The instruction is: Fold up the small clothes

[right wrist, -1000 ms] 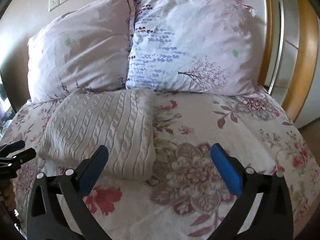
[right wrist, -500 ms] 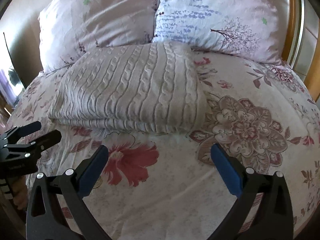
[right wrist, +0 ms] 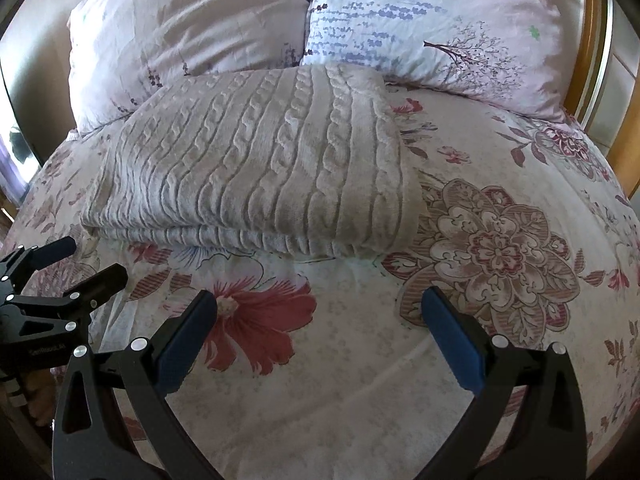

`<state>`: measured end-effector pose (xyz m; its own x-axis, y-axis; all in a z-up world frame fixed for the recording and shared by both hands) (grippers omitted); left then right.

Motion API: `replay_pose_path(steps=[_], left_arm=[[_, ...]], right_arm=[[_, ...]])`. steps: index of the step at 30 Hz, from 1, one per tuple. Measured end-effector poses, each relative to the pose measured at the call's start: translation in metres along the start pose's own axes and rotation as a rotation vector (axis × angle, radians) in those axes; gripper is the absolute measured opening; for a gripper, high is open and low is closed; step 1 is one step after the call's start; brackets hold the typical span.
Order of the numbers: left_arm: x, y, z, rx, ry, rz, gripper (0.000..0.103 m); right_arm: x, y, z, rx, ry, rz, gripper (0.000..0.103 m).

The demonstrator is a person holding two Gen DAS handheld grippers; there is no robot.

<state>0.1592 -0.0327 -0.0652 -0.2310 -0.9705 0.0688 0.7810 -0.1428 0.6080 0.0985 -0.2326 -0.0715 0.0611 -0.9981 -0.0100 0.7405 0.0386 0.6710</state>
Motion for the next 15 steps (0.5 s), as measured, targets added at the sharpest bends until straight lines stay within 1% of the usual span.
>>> replay_pose_path(steps=[6, 15], left_arm=[[-0.0006, 0.0005, -0.0006, 0.000, 0.001, 0.001, 0.101], [-0.0010, 0.0006, -0.0016, 0.000, -0.004, -0.001, 0.101]], right_arm=[[-0.0035, -0.0017, -0.0033, -0.014, -0.043, 0.037, 0.102], [-0.0027, -0.0025, -0.0028, -0.012, -0.041, 0.031, 0.102]])
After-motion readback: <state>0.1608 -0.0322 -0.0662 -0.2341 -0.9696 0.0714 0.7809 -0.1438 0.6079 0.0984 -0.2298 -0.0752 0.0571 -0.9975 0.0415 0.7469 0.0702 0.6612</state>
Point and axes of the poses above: each gripper's, at about its wrist camera, not at the fingertips, and z roughly against the way its jaws point, x to its right, y to its top, the point moved 8 cm from there along -z, roughly the way its jaws point, and after that the axes turned 5 degrees about -y, right-handed, at the moved point
